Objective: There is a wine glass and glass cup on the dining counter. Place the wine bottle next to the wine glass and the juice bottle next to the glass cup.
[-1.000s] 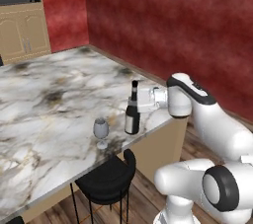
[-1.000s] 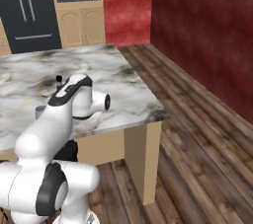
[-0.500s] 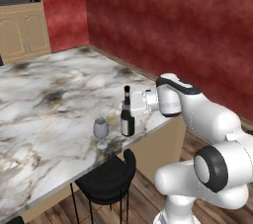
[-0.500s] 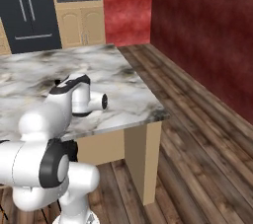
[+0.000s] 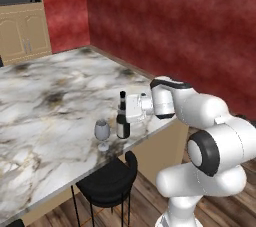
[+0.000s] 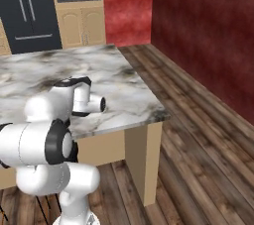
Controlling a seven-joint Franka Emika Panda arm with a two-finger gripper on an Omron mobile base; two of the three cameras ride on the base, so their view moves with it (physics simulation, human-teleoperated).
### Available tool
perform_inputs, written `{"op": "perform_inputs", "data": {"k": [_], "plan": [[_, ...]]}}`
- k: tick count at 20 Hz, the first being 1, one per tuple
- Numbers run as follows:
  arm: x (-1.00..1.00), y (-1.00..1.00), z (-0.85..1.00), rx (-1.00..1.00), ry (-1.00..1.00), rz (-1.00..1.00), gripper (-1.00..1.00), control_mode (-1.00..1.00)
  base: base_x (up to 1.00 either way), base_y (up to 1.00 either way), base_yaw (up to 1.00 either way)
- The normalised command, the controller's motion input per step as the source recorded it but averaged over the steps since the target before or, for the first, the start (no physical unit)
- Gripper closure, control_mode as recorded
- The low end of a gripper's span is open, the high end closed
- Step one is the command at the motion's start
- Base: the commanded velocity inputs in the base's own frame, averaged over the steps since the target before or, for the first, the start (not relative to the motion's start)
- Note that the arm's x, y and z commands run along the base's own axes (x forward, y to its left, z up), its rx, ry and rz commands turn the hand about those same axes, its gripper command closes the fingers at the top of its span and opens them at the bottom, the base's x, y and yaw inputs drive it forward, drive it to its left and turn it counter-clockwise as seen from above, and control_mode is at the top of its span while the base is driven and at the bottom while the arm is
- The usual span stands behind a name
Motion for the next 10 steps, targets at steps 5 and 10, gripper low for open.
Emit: {"op": "perform_inputs", "data": {"k": [5, 10], "plan": [[0.18, 0.23, -0.27, 0.00, -0.06, 0.00, 1.00, -1.00, 0.00, 0.00, 0.00], [0.19, 0.12, -0.27, 0.00, -0.03, 0.00, 1.00, -1.00, 0.00, 0.00, 0.00]]}}
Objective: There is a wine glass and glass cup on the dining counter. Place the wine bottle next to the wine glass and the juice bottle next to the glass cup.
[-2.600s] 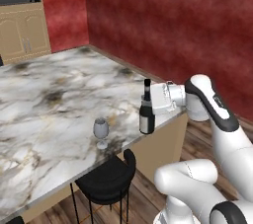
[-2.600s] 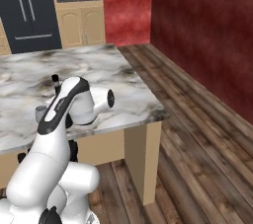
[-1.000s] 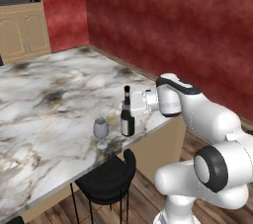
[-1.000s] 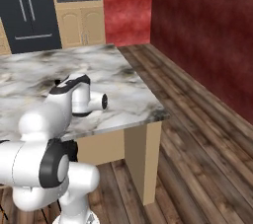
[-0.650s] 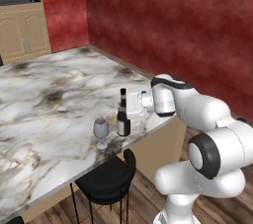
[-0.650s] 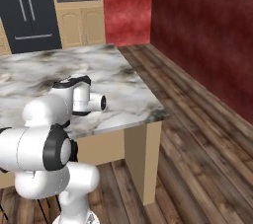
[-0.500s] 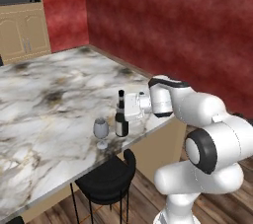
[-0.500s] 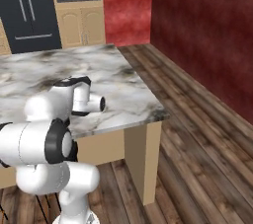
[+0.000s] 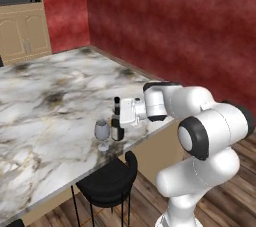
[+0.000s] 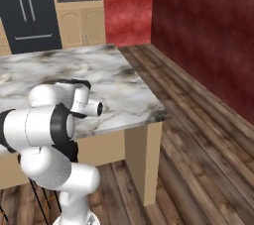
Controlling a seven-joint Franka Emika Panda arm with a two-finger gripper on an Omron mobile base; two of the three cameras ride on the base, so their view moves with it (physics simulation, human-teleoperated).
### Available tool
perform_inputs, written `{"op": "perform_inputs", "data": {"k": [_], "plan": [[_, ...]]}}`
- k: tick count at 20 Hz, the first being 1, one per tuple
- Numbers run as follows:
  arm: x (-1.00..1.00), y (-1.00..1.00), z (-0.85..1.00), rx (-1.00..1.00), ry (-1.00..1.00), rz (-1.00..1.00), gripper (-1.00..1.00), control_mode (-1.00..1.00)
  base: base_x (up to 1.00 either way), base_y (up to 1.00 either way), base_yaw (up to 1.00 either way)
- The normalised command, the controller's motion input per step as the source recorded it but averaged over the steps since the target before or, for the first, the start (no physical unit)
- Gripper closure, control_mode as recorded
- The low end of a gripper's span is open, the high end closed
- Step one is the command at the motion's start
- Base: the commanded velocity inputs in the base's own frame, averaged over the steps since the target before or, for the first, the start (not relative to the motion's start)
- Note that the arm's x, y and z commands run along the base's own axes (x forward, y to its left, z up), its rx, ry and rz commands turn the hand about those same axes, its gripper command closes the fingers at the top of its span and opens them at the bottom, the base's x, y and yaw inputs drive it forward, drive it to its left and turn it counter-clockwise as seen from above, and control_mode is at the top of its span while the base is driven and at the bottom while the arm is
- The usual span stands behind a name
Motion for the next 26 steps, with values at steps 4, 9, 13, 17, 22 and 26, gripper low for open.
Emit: {"op": "perform_inputs", "data": {"k": [4, 9, 13, 17, 22, 26], "plan": [[0.21, 0.05, -0.28, -0.02, -0.06, 0.00, 1.00, -1.00, 0.00, 0.00, 0.00], [0.17, 0.01, -0.28, -0.04, -0.05, 0.00, 1.00, -1.00, 0.00, 0.00, 0.00], [0.17, 0.00, -0.28, -0.02, -0.02, 0.00, 1.00, -1.00, 0.00, 0.00, 0.00], [0.09, 0.00, -0.29, -0.02, 0.00, 0.01, 1.00, -1.00, 0.00, 0.00, 0.00], [-0.02, 0.01, -0.39, -0.09, -0.03, 0.01, 1.00, -1.00, 0.00, 0.00, 0.00], [-0.09, 0.03, -0.44, -0.12, -0.06, 0.00, 1.00, -1.00, 0.00, 0.00, 0.00]]}}
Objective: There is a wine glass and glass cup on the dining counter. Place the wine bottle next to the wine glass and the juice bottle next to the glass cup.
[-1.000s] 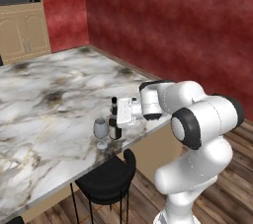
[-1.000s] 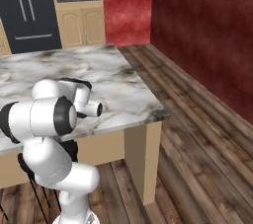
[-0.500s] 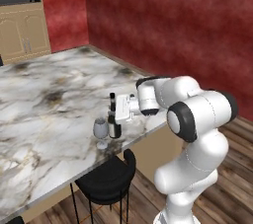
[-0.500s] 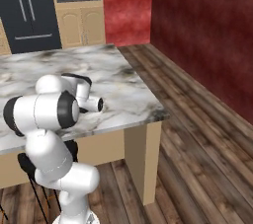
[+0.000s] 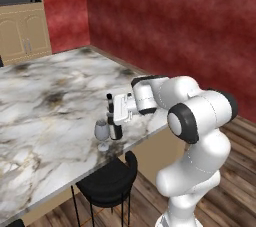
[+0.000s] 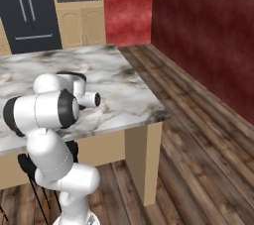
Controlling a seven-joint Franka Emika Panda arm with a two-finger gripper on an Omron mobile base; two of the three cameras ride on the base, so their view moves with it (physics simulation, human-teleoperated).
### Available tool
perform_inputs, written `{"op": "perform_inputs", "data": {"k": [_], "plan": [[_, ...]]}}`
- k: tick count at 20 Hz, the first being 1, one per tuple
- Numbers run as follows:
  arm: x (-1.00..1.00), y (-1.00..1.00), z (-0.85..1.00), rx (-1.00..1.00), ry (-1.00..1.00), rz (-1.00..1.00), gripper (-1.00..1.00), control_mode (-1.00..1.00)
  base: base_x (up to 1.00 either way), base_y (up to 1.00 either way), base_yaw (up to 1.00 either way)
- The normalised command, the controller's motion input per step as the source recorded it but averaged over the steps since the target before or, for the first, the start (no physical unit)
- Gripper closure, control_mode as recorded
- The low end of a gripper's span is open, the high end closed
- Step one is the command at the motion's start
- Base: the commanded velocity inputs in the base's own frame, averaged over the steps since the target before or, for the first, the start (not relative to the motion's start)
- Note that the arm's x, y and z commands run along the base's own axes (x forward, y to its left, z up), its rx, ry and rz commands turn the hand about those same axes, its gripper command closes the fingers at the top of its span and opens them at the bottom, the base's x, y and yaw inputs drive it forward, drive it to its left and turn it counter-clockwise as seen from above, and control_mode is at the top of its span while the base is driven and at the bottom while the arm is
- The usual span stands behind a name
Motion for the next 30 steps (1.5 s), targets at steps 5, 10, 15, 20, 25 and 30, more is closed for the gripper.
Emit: {"op": "perform_inputs", "data": {"k": [5, 10, 15, 20, 25, 30], "plan": [[-0.03, 0.00, -0.40, -0.08, -0.03, 0.00, -1.00, -1.00, 0.00, 0.00, 0.00], [-0.04, -0.14, -0.34, 0.00, -0.02, 0.00, -1.00, -1.00, 0.00, 0.00, 0.00], [0.00, -0.19, -0.28, 0.00, -0.01, 0.00, -1.00, -1.00, 0.00, 0.00, 0.00], [0.00, -0.18, -0.20, 0.00, -0.03, 0.00, -1.00, -1.00, 0.00, 0.00, 0.00], [0.00, -0.16, -0.10, 0.00, 0.00, 0.00, -1.00, -1.00, 0.00, 0.00, 0.00], [-0.01, -0.05, -0.07, 0.00, 0.00, 0.00, -1.00, -1.00, 0.00, 0.00, 0.00]]}}
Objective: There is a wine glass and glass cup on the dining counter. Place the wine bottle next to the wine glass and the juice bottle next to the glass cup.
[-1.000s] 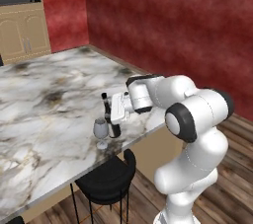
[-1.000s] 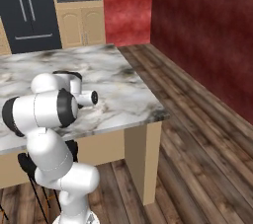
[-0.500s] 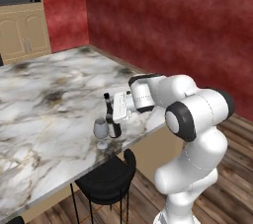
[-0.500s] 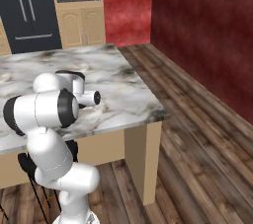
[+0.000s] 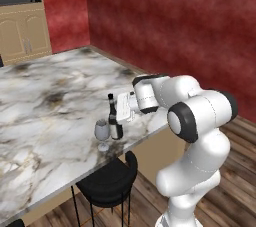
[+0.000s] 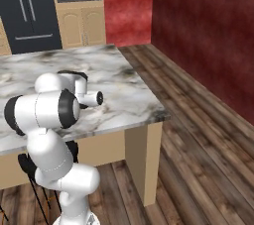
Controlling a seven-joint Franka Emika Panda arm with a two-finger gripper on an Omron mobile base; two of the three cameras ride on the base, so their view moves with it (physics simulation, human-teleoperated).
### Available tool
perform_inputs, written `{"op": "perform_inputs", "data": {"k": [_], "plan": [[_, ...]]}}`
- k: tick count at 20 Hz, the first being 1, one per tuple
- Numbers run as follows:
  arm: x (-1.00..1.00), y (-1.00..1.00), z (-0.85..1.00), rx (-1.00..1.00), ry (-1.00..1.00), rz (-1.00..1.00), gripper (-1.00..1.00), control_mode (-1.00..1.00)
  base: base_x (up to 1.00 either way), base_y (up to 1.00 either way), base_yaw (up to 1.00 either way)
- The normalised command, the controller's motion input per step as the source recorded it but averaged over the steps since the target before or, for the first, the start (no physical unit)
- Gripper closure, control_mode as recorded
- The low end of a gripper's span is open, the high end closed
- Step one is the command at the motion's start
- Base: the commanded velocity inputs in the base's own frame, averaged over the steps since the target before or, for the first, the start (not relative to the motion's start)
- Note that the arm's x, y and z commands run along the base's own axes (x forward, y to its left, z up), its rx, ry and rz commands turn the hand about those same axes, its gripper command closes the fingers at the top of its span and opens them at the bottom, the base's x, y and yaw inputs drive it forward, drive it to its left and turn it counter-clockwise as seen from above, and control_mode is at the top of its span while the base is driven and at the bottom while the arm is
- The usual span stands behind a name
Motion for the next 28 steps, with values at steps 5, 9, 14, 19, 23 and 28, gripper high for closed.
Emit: {"op": "perform_inputs", "data": {"k": [5, 9, 14, 19, 23, 28], "plan": [[-0.03, 0.00, -0.03, 0.00, 0.00, 0.00, -1.00, -1.00, 0.00, 0.00, 0.00], [-0.04, 0.00, 0.00, 0.00, 0.00, 0.00, -1.00, -1.00, 0.00, 0.00, 0.00], [-0.07, 0.00, 0.00, 0.03, 0.00, 0.00, -1.00, -1.00, 0.00, 0.00, 0.00], [-0.09, 0.00, 0.04, 0.03, 0.00, 0.00, -1.00, -1.00, 0.00, 0.00, 0.00], [-0.06, -0.01, 0.02, 0.00, 0.00, 0.00, -1.00, -1.00, 0.00, 0.00, 0.00], [0.02, -0.10, 0.00, 0.00, 0.00, 0.00, -1.00, -1.00, 0.00, 0.00, 0.00]]}}
